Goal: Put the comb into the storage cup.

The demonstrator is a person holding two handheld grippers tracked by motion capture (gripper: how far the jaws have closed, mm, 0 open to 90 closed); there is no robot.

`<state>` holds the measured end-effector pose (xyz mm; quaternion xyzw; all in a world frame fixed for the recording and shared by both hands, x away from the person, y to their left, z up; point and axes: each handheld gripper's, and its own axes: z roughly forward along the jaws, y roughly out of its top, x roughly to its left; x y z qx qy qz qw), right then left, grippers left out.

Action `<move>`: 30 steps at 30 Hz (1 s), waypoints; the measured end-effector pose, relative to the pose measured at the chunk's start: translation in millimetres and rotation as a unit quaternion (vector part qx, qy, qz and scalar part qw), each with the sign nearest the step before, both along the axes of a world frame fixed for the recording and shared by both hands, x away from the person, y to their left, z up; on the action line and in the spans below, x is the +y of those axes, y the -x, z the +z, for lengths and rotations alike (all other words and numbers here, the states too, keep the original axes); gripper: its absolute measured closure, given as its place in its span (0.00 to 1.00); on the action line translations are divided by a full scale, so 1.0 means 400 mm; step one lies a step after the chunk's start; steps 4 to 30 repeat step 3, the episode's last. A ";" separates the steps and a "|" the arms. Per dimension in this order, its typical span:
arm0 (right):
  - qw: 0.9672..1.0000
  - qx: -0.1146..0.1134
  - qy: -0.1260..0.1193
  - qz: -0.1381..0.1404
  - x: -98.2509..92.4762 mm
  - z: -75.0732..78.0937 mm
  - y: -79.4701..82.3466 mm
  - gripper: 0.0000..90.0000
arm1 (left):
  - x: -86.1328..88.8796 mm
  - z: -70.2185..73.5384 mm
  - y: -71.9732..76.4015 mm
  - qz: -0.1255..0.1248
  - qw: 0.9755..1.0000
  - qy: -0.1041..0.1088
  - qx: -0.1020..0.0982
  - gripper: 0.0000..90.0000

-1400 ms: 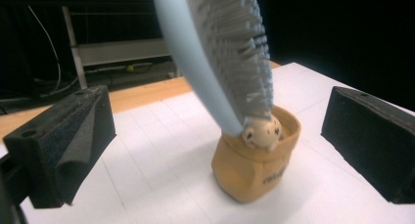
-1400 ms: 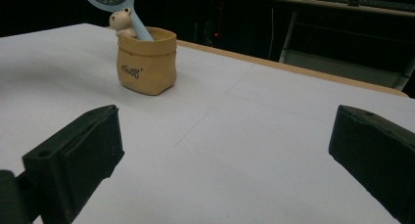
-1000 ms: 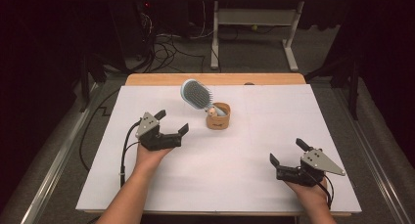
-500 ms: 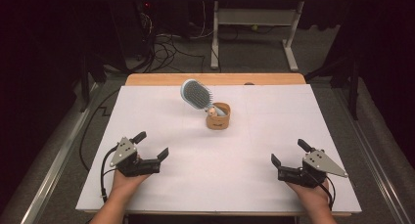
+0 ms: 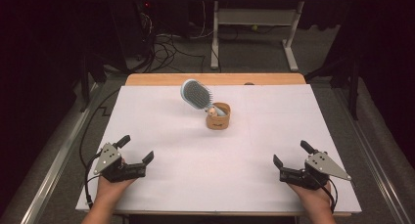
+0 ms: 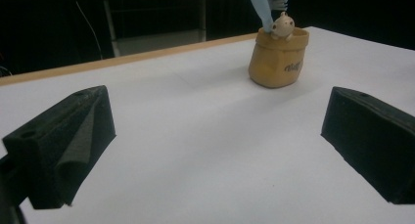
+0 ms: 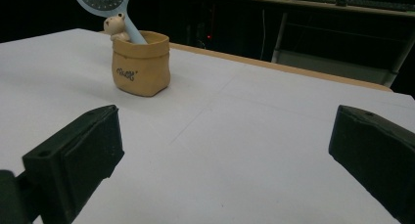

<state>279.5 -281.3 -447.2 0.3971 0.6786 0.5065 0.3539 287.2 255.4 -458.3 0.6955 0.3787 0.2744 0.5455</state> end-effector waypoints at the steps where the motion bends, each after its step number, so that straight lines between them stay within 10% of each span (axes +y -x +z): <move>1: 1.000 0.000 -0.001 0.000 0.000 0.000 0.000 0.00 | -0.001 0.002 0.002 0.001 1.000 0.000 -0.002 0.00; 30: 1.000 -0.002 -0.001 0.001 0.001 0.001 0.001 0.00 | -0.002 0.007 0.007 0.001 1.000 0.002 -0.004 0.00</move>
